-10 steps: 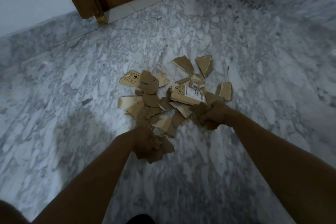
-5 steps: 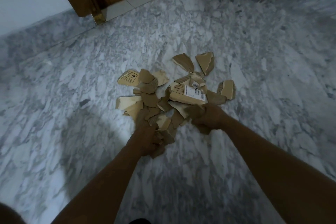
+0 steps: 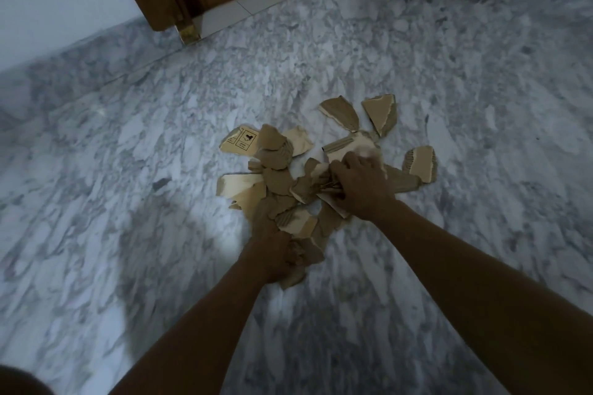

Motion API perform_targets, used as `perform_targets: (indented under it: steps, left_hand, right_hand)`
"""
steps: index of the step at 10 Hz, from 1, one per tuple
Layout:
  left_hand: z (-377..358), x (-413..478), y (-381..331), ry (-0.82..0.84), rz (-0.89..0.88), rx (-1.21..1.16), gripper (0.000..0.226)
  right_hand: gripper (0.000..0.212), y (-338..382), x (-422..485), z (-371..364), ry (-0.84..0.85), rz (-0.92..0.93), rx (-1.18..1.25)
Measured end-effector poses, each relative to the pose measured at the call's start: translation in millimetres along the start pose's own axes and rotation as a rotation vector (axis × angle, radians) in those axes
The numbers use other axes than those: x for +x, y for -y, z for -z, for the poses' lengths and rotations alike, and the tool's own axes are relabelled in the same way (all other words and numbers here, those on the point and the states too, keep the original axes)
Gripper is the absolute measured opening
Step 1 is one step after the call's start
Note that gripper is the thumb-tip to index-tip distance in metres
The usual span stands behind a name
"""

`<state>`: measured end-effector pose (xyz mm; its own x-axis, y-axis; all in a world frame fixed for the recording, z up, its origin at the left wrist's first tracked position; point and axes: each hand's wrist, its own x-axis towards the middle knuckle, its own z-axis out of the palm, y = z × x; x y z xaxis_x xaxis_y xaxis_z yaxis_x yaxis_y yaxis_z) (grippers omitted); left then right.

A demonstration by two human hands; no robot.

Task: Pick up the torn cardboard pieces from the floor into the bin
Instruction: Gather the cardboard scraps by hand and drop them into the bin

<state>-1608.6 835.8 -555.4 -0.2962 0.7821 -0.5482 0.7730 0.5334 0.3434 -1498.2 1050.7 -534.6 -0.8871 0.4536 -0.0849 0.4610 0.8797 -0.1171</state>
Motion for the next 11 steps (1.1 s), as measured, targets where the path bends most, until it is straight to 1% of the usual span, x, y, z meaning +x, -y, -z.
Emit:
perform_targets:
  steps: [1, 2, 3, 4, 5, 6, 7, 8, 9, 10, 11]
  left_hand:
    - [7.4, 3.0, -2.7, 0.116, 0.034, -0.001, 0.034]
    - [26.8, 6.5, -4.7, 0.242, 0.090, 0.010, 0.033]
    - [62.9, 15.4, -8.4, 0.361, 0.081, 0.049, 0.031]
    - [100.1, 22.6, -27.4, 0.399, 0.018, 0.022, 0.021]
    - [121.7, 26.6, -52.7, 0.416, -0.011, 0.029, 0.022]
    - [120.0, 37.6, -77.9, 0.266, -0.025, 0.011, 0.024]
    - [100.4, 56.0, -92.2, 0.083, -0.017, 0.021, 0.068]
    - [60.4, 88.3, -83.2, -0.079, -0.006, -0.025, 0.097]
    - [46.4, 82.2, -97.1, -0.133, 0.031, 0.063, 0.098]
    - [49.5, 64.9, -117.9, -0.176, 0.101, 0.081, 0.069]
    - [46.0, 67.1, -118.8, -0.238, 0.094, 0.074, 0.069]
  right_hand:
    - [0.046, -1.1, -18.8, 10.3, -0.055, -0.010, 0.335]
    - [0.053, -25.6, -31.6, 40.9, -0.085, -0.219, 0.743]
    - [0.062, -51.3, -40.8, 72.9, -0.011, -0.537, 1.317]
    - [0.053, -63.2, -48.1, 87.0, -0.016, -0.667, 1.561]
    - [0.045, -81.5, -59.1, 94.3, -0.079, -0.770, 1.561]
    - [0.041, -112.7, -80.9, 90.7, -0.054, -0.840, 1.447]
    - [0.035, -130.8, -108.0, 69.1, 0.068, -0.874, 1.213]
    - [0.045, -127.4, -129.1, 31.6, 0.175, -0.989, 0.853]
    - [0.057, -114.0, -144.1, 6.5, 0.248, -1.079, 0.536]
    - [0.050, -109.4, -147.7, 7.5, 0.260, -0.989, 0.497]
    - [0.058, -112.3, -140.6, 18.4, 0.360, -0.919, 0.623]
